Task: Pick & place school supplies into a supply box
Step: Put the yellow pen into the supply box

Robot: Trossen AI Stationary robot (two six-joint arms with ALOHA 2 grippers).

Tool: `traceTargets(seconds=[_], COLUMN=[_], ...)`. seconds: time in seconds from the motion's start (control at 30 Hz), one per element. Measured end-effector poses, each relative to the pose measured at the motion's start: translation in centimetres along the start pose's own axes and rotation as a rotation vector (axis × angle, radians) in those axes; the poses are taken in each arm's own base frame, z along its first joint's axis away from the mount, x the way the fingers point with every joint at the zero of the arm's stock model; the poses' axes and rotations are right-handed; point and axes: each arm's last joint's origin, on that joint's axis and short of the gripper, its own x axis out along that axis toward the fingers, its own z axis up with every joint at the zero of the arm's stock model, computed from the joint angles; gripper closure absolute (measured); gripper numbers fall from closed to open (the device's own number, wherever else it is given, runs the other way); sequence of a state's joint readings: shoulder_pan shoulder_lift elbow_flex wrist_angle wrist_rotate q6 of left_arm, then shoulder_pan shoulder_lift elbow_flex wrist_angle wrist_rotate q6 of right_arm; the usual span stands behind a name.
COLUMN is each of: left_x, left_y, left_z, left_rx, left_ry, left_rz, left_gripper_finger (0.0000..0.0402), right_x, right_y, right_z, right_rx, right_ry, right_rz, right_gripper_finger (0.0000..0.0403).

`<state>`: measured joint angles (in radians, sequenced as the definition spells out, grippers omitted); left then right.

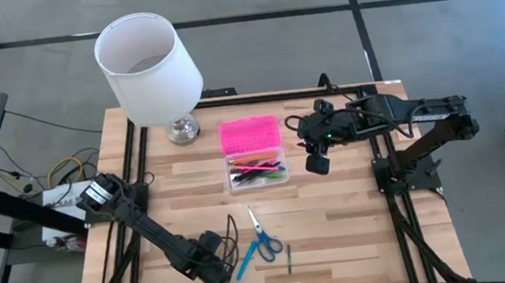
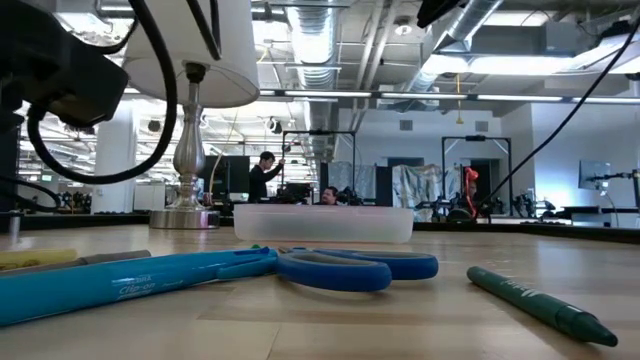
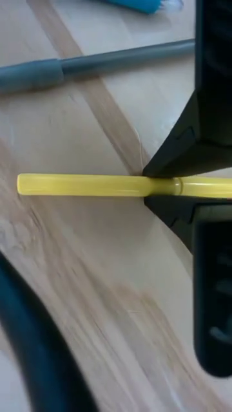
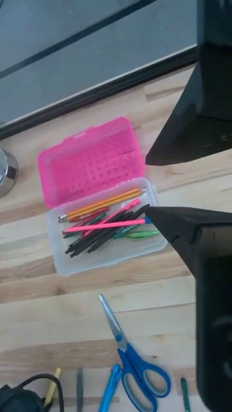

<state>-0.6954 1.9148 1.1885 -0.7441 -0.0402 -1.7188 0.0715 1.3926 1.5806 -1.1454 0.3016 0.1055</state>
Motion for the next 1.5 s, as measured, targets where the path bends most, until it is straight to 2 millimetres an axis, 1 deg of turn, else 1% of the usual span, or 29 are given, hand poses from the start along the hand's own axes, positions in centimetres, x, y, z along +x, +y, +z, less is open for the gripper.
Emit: traceTargets(seconds=[0.13,0.3,0.4,0.53,0.73,1.0,1.13,1.23,1.33,1.5], left_x=[0.0,0.1,0.1,0.2,0.2,-0.6,-1.6,-2.9,-4.9,-8.2], left_y=[0.1,0.5,0.7,0.7,1.0,1.5,1.2,0.6,-0.1,-0.7], left_z=[0.6,2.0,3.3,5.0,7.9,12.2,14.6,16.6,18.8,22.6], left_rx=[0.047,0.104,0.136,0.197,0.278,0.410,0.468,0.517,0.567,0.688], left_ry=[0.002,-0.002,-0.016,-0.008,0.002,-0.028,-0.026,-0.050,-0.108,-0.254], left_rz=[0.021,0.076,0.109,0.117,0.132,0.227,0.202,0.162,0.143,0.130], left_gripper_finger=[0.0381,0.0369,0.0369,0.0377,0.0376,0.0379,0.0379,0.0379,0.0379,0.0379], right_x=[0.0,0.0,0.0,0.0,0.0,0.0,0.0,0.0,0.0,0.1], right_y=[0.0,0.0,0.0,0.0,0.0,0.0,0.0,-0.1,-0.1,0.0], right_z=[0.0,0.0,0.0,0.0,0.0,0.0,0.0,0.0,0.0,0.0], right_rx=[0.000,0.000,0.012,0.027,0.028,0.034,0.046,0.046,0.054,0.086], right_ry=[0.000,0.000,0.000,0.000,0.000,0.000,0.000,-0.002,-0.002,-0.001], right_rz=[0.000,0.000,0.000,0.000,0.003,0.004,-0.001,-0.013,-0.014,-0.015], right_gripper_finger=[0.0294,0.0294,0.0294,0.0294,0.0294,0.0294,0.0294,0.0294,0.0294,0.0294])
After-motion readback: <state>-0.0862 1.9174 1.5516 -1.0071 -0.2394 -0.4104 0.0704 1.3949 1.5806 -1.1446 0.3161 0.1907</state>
